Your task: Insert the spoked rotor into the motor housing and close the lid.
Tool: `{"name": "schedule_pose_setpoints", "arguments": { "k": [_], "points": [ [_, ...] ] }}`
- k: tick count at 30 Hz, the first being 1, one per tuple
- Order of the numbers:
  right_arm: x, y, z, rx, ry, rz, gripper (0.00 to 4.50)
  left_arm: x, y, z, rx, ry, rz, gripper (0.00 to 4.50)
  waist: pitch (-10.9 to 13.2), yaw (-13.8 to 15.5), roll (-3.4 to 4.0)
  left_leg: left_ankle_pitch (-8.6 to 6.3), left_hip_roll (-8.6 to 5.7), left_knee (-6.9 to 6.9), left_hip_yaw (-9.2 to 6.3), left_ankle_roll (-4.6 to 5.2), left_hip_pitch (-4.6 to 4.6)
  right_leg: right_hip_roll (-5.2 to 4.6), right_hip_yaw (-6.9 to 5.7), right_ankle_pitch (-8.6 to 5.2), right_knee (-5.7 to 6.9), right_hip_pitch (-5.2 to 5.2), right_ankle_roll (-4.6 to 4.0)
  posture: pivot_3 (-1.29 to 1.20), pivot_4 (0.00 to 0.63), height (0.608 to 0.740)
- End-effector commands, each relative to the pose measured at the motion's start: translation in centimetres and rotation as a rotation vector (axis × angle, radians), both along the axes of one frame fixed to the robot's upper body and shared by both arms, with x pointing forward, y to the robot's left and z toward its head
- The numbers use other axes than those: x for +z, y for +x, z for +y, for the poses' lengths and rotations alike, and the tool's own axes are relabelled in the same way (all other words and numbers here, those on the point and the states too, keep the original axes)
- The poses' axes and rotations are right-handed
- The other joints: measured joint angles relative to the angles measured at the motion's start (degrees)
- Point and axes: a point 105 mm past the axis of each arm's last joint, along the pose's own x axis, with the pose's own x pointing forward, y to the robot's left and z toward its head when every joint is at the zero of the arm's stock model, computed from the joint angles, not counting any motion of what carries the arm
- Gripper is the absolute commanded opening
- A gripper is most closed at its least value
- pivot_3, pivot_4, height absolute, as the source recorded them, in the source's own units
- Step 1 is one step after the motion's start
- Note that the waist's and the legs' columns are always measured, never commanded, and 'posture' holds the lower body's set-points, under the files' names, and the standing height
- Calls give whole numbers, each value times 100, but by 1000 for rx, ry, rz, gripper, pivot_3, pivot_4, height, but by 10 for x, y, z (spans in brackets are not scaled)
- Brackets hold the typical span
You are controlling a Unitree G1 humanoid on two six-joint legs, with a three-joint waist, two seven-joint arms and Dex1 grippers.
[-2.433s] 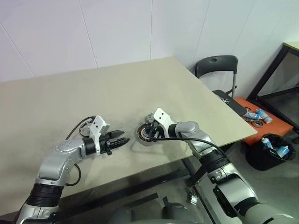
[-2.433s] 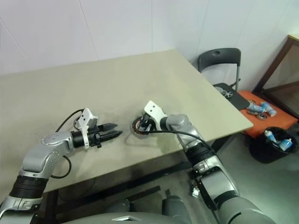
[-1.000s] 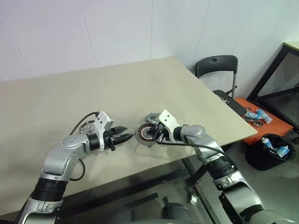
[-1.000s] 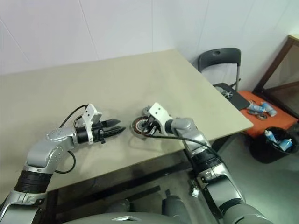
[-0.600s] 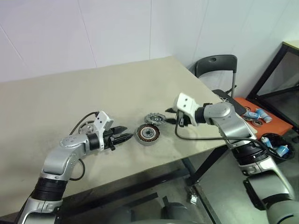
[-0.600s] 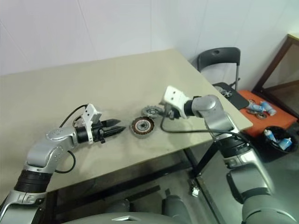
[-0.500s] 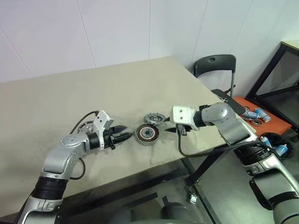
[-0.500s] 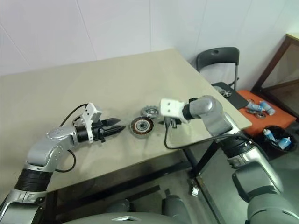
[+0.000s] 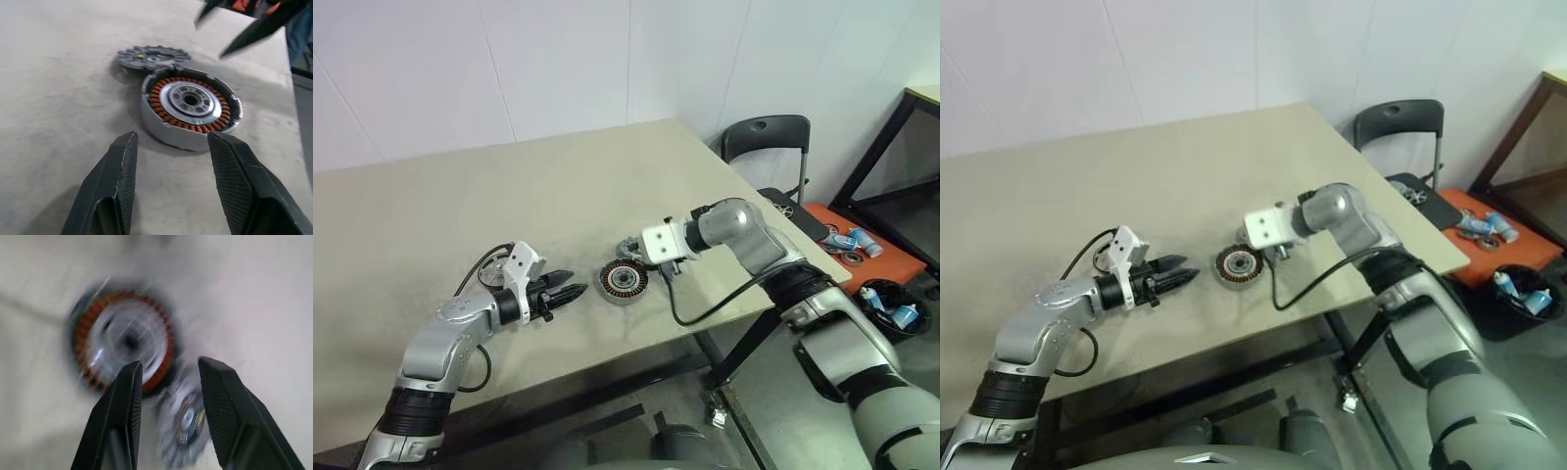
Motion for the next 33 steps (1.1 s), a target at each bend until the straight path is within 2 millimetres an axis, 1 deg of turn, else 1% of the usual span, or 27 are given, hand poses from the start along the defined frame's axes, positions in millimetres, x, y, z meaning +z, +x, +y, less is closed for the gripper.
{"name": "schedule_pose_setpoints", "arguments": {
  "k": [1, 5, 7, 9, 10, 12, 14, 16, 19, 21, 25, 30, 33],
  "points": [
    [55, 5, 23, -85, 270, 43, 1882, 27, 6, 21, 97, -29, -100, 2409, 0, 11, 0, 0, 0, 0, -1, 0, 0, -1, 0, 0, 2, -1, 0, 0, 0, 740],
    [53, 0, 35, -122, 333, 66, 1882, 34, 8, 58, 267, -34, -87, 2409, -1, 19, 0, -1, 0, -2, -5, -2, -4, -20, -3, 0, 3, -8, -2, 0, 0, 740],
    [47, -2, 38, -145, 355, 85, 1882, 33, 4, 76, 349, -21, -66, 2409, -2, 7, 1, -2, -10, -4, -4, -3, -7, -35, -6, 0, 3, -11, -1, 0, 0, 740],
    [40, -5, 39, -164, 366, 100, 1882, 31, -5, 94, 452, -54, -24, 2409, -2, 2, 0, -3, -22, -10, -3, -4, -10, -52, -5, 1, 2, -13, -1, 0, 0, 740],
    [37, -6, 39, -171, 371, 109, 1882, 30, -10, 99, 487, -82, -1, 2409, -2, 1, 0, -3, -29, -11, -2, -4, -14, -61, -4, 1, 2, -17, 0, 0, 0, 740],
    [31, -9, 40, -183, 377, 128, 1882, 21, -27, 107, 537, -130, 65, 2409, -2, -1, 0, -3, -38, -12, -2, -5, -27, -72, -3, 2, 2, -29, 1, 0, 0, 740],
    [28, -11, 41, -190, 377, 138, 1882, 19, -36, 111, 564, -182, 102, 2409, -2, 0, 0, -3, -42, -14, 0, -5, -33, -77, 0, 2, 2, -39, 1, 0, 0, 740],
    [25, -12, 40, -195, 375, 141, 1882, 23, -40, 117, 598, -261, 112, 2409, -5, 26, -4, -3, -41, -14, -2, -6, -39, -76, -2, 2, 5, -46, 0, 0, 0, 740],
    [22, -11, 40, -208, 378, 153, 1882, 18, -38, 134, 694, -353, 138, 2409, -7, 28, -7, -1, -40, -13, -5, -11, -33, -75, -6, -5, 9, -43, -13, 0, 0, 740],
    [22, -11, 39, -212, 377, 153, 1882, 13, -35, 137, 720, -374, 154, 2409, -7, 13, -7, 0, -40, -12, -4, -12, -22, -72, -6, -7, 10, -32, -15, 0, 0, 740],
    [19, -12, 36, -211, 365, 147, 1882, 0, -23, 129, 766, -482, 215, 2409, -10, 15, -12, 0, -43, -11, -3, -11, -18, -70, -7, -5, 7, -24, -11, 0, 0, 740],
    [15, -12, 32, -225, 341, 135, 1882, -20, -23, 122, 788, -501, 306, 2409, -13, -4, -17, 0, -44, -12, -2, -11, -22, -68, -7, 2, 5, -27, 0, 0, 0, 740],
    [14, -11, 31, -238, 339, 136, 1882, -31, -22, 127, 831, -492, 341, 2409, -13, 0, -17, 0, -43, -13, -2, -11, -20, -67, -8, -1, 5, -27, -4, 0, 0, 740]
  ]
}}
